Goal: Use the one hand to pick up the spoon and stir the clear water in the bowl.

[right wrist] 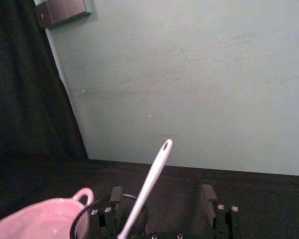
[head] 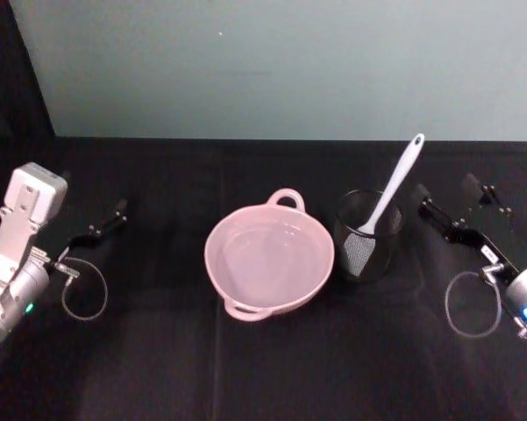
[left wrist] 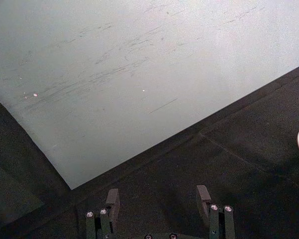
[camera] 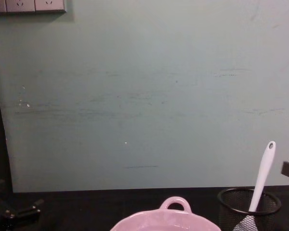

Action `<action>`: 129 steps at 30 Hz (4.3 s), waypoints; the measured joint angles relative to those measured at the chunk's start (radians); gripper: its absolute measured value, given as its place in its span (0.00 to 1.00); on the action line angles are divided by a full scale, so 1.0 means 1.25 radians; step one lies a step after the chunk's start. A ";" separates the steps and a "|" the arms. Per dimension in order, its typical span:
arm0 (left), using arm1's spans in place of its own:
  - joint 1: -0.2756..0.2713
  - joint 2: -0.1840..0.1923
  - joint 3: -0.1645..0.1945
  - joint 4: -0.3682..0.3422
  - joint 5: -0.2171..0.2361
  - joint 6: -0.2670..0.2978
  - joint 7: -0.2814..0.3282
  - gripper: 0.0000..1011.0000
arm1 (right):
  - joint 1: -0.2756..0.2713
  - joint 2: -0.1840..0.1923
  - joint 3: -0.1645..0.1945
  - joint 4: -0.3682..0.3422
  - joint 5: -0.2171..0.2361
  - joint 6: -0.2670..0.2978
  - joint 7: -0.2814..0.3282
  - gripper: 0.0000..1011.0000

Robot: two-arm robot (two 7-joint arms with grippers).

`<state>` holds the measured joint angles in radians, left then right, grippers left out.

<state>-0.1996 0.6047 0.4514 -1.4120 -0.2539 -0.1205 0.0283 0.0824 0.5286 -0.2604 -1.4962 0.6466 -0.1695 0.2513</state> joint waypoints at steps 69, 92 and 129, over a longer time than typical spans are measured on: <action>0.000 0.000 0.000 0.000 0.000 0.000 0.000 1.00 | 0.172 -0.129 0.013 0.202 0.210 0.126 0.165 0.12; 0.000 0.000 0.000 0.000 0.000 0.000 0.000 1.00 | 0.130 -0.048 -0.015 -0.020 0.063 0.100 0.125 0.12; 0.000 0.000 0.000 0.000 0.000 0.000 0.000 1.00 | 0.127 -0.028 -0.011 -0.072 -0.040 0.085 0.120 0.11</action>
<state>-0.1995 0.6047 0.4514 -1.4120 -0.2540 -0.1205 0.0283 0.2417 0.4930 -0.2741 -1.5864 0.5970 -0.0630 0.4011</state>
